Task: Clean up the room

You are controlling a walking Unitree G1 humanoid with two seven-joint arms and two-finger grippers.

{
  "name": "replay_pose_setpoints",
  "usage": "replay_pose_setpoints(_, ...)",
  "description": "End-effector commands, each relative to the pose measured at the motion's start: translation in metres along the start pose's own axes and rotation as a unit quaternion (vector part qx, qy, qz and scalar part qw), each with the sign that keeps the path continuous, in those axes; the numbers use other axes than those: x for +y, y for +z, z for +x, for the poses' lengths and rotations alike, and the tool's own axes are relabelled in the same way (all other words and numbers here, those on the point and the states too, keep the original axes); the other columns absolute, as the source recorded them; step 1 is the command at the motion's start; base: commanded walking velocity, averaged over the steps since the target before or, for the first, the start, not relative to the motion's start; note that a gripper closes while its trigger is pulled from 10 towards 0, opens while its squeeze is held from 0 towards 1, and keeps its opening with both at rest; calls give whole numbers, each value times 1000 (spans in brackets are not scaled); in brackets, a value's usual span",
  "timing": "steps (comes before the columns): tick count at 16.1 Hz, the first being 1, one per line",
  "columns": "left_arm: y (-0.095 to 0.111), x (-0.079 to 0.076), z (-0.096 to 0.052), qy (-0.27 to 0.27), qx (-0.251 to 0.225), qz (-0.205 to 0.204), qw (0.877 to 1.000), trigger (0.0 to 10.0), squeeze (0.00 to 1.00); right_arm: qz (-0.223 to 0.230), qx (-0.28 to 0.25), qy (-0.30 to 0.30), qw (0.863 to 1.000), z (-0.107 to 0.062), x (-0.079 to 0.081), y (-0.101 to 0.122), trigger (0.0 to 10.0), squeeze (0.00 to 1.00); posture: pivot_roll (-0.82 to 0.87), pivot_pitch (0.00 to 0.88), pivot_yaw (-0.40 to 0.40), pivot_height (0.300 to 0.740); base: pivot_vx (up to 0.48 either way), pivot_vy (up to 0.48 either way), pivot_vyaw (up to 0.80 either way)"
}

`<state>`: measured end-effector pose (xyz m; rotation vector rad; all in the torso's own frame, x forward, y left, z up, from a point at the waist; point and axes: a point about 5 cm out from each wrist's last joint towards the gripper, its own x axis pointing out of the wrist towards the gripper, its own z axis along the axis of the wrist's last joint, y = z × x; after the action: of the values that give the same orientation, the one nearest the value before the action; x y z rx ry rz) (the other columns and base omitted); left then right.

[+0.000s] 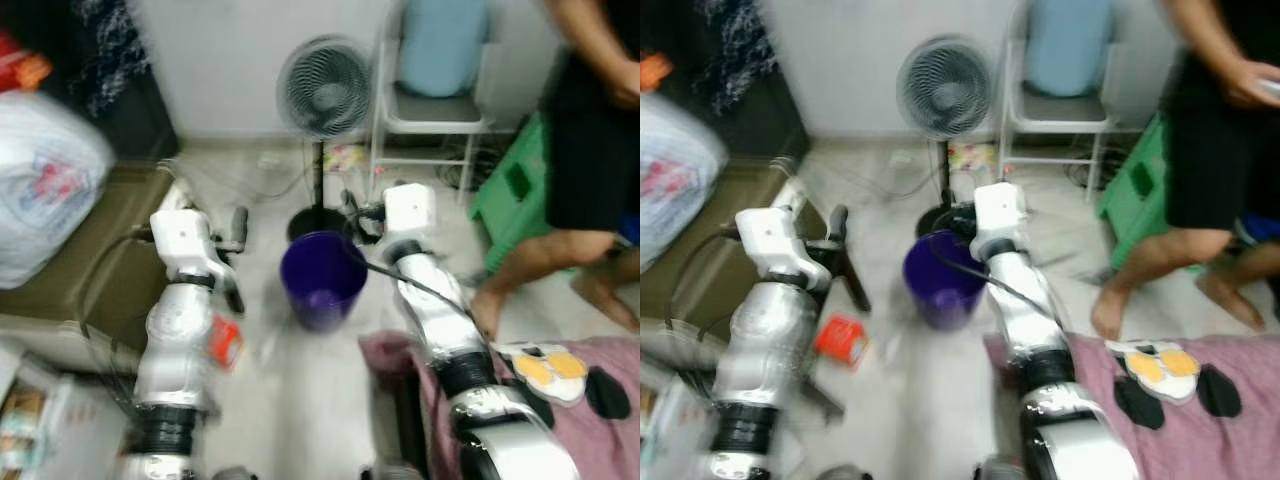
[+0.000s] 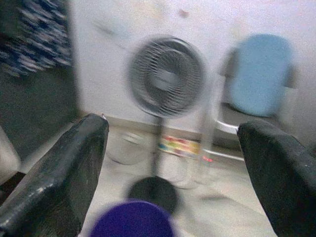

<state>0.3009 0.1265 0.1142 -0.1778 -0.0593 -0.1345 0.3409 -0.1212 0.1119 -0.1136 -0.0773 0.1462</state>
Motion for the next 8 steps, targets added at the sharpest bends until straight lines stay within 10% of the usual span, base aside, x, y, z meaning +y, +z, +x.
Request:
replay_pose_setpoints(1, 2, 14, -2, 14, 0, 13, 1000, 10000, 0, 10, -19, 17, 1000, 6, 14, 12, 10000, 0, -68, 0, -1, 740, 330, 0, 506)
replay_pose_setpoints(8, 0, 17, -3, 34, 10, 18, 999, 10000, 0, 12, -18, 16, 1000, 5, 14, 11, 10000, 0, -62, 0, -2, 740, 0, 0, 229)
